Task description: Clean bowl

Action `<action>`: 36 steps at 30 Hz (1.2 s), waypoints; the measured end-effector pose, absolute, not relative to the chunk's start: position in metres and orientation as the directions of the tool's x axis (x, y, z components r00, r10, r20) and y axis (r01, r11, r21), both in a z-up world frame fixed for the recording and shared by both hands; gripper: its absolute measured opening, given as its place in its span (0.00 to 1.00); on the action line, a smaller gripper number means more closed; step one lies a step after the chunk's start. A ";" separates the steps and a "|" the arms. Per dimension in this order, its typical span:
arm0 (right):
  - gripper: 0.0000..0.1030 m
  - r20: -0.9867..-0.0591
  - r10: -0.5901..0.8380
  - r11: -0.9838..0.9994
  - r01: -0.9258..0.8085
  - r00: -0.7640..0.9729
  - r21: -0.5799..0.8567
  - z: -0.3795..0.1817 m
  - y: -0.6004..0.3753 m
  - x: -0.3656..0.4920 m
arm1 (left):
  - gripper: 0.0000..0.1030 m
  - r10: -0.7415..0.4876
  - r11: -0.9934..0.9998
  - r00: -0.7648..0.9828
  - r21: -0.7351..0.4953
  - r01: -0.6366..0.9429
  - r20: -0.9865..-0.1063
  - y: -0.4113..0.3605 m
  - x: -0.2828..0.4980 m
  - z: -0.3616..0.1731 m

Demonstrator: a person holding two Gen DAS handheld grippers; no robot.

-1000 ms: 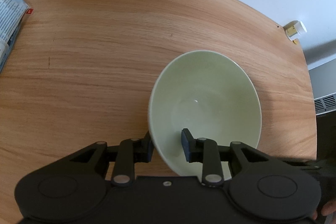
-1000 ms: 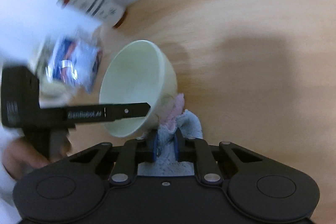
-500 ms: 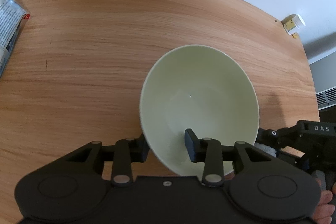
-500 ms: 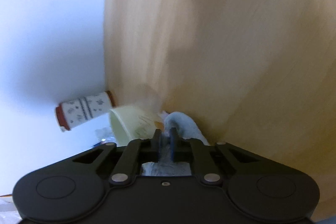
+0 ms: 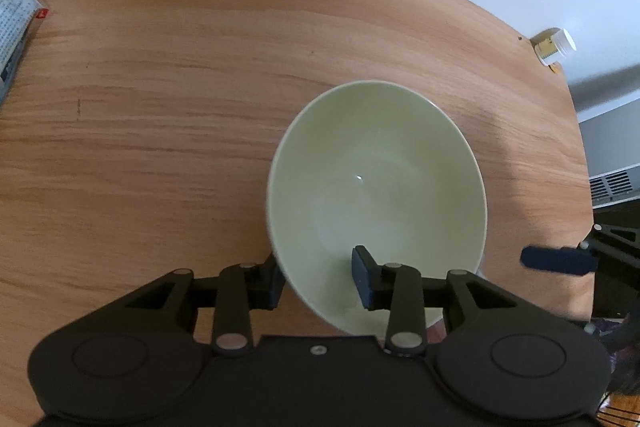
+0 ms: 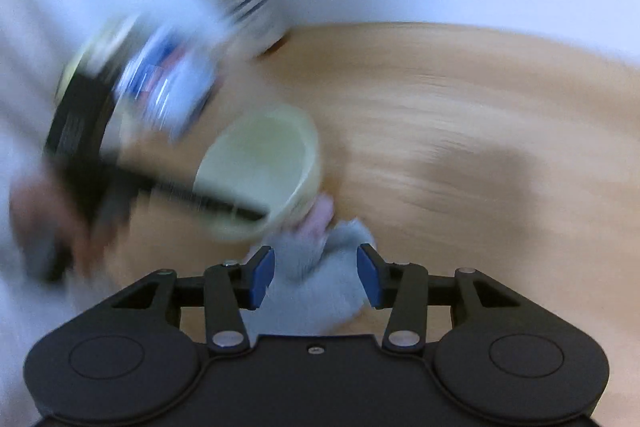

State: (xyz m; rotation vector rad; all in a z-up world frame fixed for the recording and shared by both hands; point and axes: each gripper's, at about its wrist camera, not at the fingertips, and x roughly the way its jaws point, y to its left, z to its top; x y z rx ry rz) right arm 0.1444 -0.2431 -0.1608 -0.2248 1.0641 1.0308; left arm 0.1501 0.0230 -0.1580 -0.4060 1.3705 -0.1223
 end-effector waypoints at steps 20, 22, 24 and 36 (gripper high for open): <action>0.44 -0.953 0.303 -0.388 -0.911 0.020 -0.143 -0.192 -0.155 0.107 | 0.46 -0.295 0.938 0.197 -0.322 -0.125 -0.935 0.010 0.154 -0.156; 0.43 -0.951 0.308 -0.384 -0.914 0.008 -0.132 -0.194 -0.155 0.109 | 0.46 -0.291 0.938 0.200 -0.320 -0.131 -0.936 0.009 0.153 -0.156; 0.40 -0.949 0.316 -0.364 -0.923 0.007 -0.127 -0.194 -0.155 0.108 | 0.49 -0.291 0.937 0.206 -0.322 -0.137 -0.934 0.010 0.152 -0.156; 0.16 -0.902 0.425 0.320 -0.945 0.077 0.070 -0.183 -0.189 0.123 | 0.63 -0.280 0.944 0.193 -0.306 -0.122 -0.940 0.007 0.152 -0.154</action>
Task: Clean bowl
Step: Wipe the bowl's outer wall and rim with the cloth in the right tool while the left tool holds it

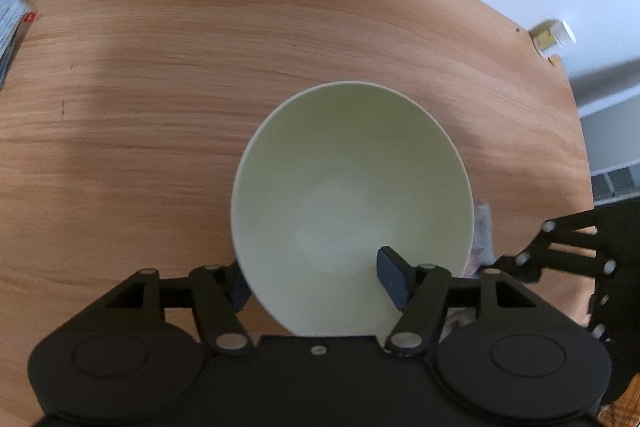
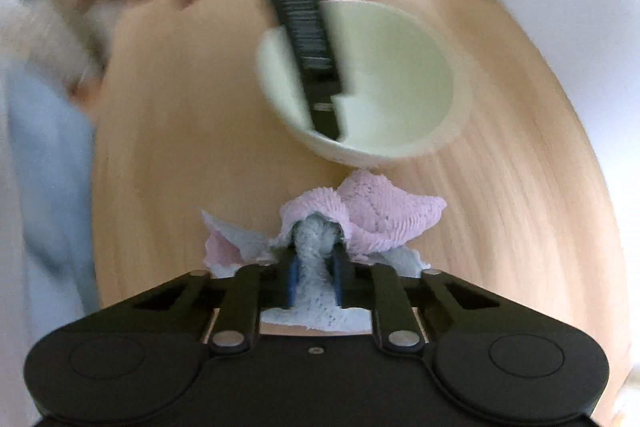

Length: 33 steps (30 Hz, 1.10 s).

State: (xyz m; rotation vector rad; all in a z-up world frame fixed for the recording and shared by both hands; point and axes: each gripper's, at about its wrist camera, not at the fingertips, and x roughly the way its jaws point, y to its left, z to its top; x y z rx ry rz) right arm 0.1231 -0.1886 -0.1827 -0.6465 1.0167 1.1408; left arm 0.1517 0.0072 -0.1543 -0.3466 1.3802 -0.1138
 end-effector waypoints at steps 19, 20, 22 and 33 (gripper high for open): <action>0.16 -0.510 0.665 0.421 0.290 0.546 0.860 -0.243 -0.246 0.127 | 0.30 -0.417 0.872 0.151 -0.349 0.343 -0.896 0.047 0.189 -0.132; 0.16 -0.511 0.658 0.410 0.306 0.553 0.859 -0.246 -0.241 0.127 | 0.30 -0.426 0.864 0.145 -0.353 0.359 -0.893 0.047 0.189 -0.133; 0.16 -0.510 0.646 0.376 0.345 0.568 0.860 -0.253 -0.232 0.129 | 0.29 -0.437 0.851 0.138 -0.359 0.383 -0.889 0.048 0.187 -0.135; 0.16 -0.524 0.634 0.322 0.421 0.569 0.848 -0.266 -0.213 0.115 | 0.14 -0.401 0.887 0.184 -0.331 0.323 -0.897 0.044 0.173 -0.154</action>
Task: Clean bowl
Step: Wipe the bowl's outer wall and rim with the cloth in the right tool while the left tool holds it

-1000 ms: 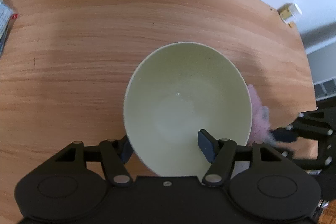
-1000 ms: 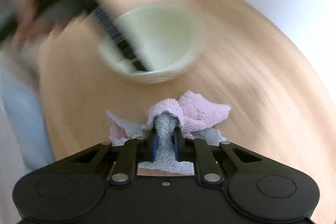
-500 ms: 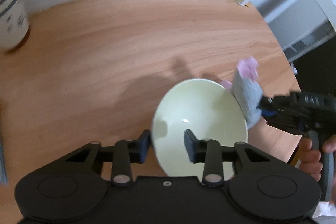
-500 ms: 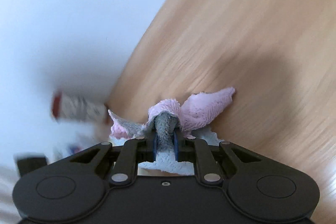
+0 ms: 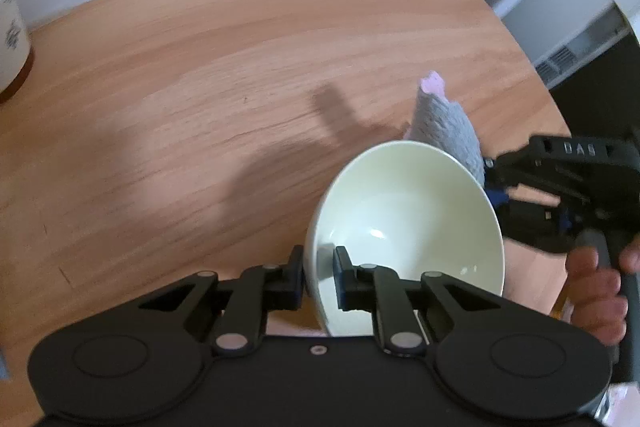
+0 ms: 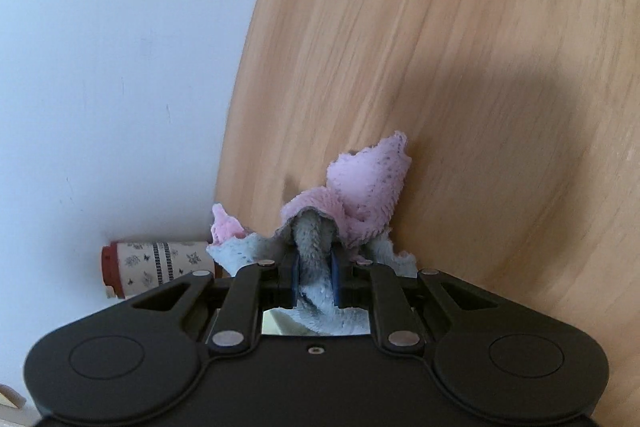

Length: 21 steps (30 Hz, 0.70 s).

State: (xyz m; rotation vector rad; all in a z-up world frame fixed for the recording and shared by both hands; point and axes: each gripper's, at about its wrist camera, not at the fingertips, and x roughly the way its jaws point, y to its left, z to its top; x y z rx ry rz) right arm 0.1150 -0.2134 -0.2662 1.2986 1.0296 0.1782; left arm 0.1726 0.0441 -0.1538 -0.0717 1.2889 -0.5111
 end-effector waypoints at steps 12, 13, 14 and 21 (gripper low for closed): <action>0.16 -0.522 0.614 0.305 0.431 0.593 0.849 -0.269 -0.224 0.074 | 0.24 -0.360 0.911 0.212 -0.294 0.289 -0.909 0.030 0.166 -0.155; 0.16 -0.519 0.608 0.293 0.438 0.600 0.850 -0.270 -0.225 0.066 | 0.24 -0.360 0.912 0.213 -0.294 0.285 -0.909 0.031 0.165 -0.155; 0.16 -0.518 0.603 0.283 0.444 0.607 0.850 -0.271 -0.227 0.058 | 0.24 -0.359 0.913 0.213 -0.294 0.283 -0.909 0.031 0.164 -0.155; 0.16 -0.519 0.614 0.254 0.474 0.595 0.843 -0.274 -0.214 0.009 | 0.24 -0.368 0.911 0.214 -0.305 0.276 -0.905 0.032 0.161 -0.157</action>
